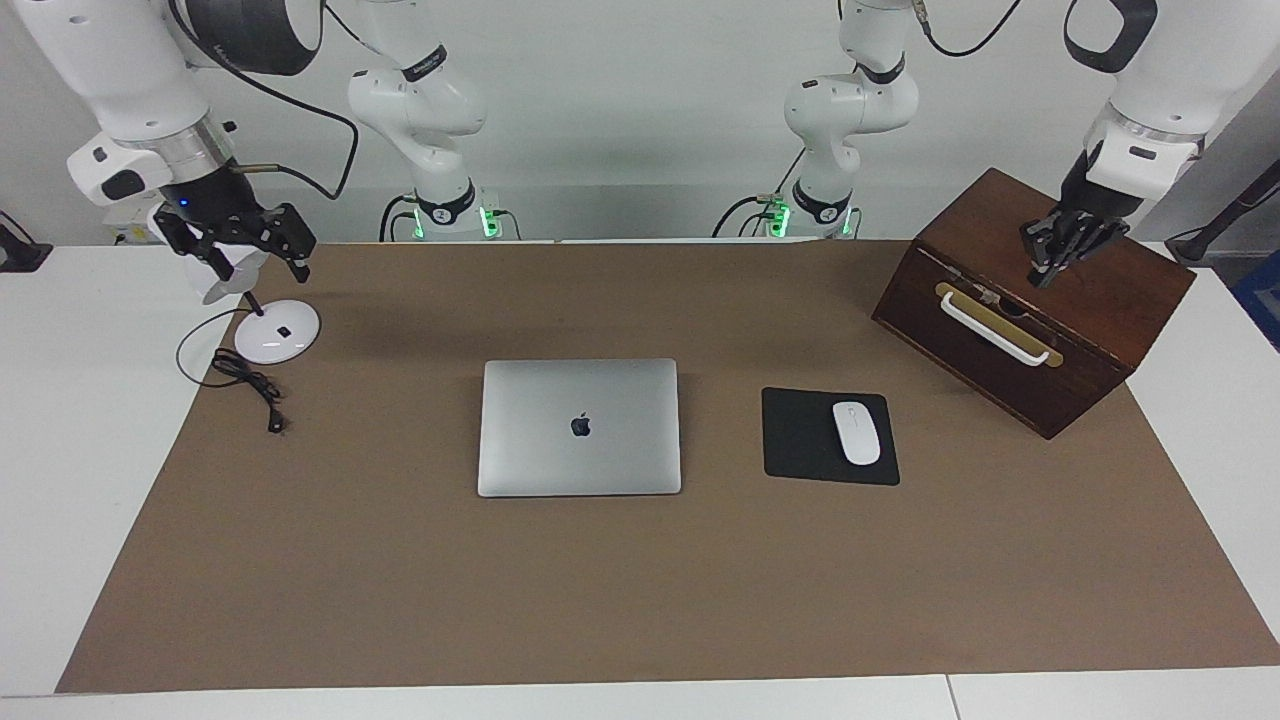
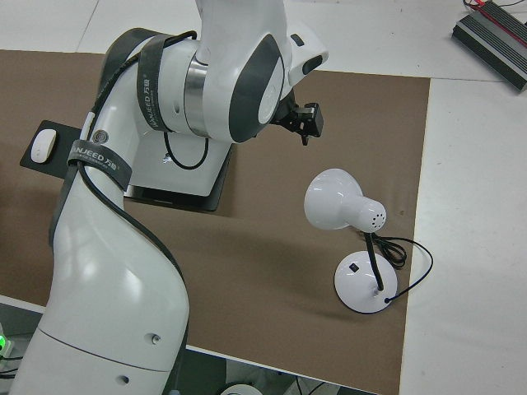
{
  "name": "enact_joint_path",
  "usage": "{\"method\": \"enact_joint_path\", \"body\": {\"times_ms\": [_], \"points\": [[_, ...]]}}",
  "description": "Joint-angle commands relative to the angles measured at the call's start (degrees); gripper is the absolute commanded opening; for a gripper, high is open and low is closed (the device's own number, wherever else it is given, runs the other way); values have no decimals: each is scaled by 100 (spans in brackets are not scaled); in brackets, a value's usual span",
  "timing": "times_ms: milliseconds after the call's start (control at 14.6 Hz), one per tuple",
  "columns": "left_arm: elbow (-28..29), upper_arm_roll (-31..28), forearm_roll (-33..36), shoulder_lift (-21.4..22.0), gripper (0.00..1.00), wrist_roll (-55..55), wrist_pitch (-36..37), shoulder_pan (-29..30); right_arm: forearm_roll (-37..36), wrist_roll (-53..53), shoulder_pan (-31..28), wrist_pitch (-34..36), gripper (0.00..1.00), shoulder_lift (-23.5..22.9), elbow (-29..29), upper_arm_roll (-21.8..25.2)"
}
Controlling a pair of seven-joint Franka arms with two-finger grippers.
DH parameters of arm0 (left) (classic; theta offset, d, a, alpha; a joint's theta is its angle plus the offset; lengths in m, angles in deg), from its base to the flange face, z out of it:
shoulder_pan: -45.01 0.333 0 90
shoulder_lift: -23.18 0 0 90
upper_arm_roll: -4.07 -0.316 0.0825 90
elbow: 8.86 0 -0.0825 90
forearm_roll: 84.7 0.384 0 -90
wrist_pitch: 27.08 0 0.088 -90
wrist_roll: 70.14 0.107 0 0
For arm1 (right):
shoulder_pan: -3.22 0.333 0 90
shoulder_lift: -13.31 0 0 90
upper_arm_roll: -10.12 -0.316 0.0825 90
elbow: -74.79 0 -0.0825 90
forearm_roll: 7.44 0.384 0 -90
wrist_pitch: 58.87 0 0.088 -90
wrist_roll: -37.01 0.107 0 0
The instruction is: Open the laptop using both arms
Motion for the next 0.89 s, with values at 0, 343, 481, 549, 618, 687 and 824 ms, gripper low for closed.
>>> {"method": "enact_joint_path", "body": {"times_ms": [0, 343, 481, 549, 618, 687, 824], "points": [[164, -1, -77, 55, 0, 22, -596, -7, -52, -292, -79, -200, 100, 186, 236, -30], [557, -1, -113, 125, 0, 13, -1290, -86, -43, -627, -211, -394, 100, 204, 332, -12], [953, 34, -113, 265, 0, 22, -1695, -95, -43, -627, -211, -412, 100, 204, 333, -12], [1172, 52, -113, 362, 0, 65, -1888, -121, -43, -627, -211, -412, 100, 204, 333, -12], [1410, 43, -113, 458, 0, 92, -2108, -252, -43, -618, -211, -420, 100, 204, 333, -12], [1612, 43, -113, 546, 0, 110, -2293, -305, -43, -618, -211, -429, 100, 204, 350, -12], [1955, 52, -113, 696, 0, 127, -2566, -428, -43, -635, -211, -534, 100, 204, 455, -3]]}}
